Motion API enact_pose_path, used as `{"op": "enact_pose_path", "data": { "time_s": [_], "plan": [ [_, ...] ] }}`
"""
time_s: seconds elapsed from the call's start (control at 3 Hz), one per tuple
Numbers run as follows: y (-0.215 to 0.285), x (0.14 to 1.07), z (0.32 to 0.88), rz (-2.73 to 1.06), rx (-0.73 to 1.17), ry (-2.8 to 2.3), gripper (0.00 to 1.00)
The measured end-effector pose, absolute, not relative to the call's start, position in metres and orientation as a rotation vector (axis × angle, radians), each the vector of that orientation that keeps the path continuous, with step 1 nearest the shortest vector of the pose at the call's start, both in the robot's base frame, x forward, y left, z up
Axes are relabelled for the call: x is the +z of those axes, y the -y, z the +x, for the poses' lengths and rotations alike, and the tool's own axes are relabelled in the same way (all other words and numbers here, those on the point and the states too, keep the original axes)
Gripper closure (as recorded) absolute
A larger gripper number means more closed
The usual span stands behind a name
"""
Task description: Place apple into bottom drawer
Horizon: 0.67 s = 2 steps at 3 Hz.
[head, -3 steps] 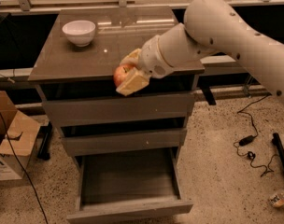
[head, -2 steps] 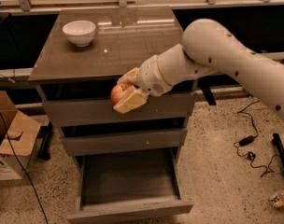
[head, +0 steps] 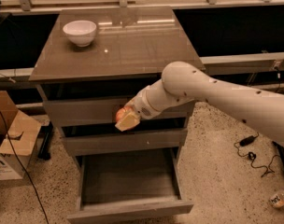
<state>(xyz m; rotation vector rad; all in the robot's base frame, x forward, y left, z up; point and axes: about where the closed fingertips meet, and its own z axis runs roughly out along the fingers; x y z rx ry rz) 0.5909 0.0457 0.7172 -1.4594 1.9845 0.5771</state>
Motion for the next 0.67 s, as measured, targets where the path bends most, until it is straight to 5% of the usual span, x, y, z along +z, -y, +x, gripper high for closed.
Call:
{"op": "enact_pose_path", "data": {
  "time_s": [0.67],
  "plan": [
    [-0.050, 0.698, 0.594, -1.448, 0.536, -2.075, 1.00]
  ]
}}
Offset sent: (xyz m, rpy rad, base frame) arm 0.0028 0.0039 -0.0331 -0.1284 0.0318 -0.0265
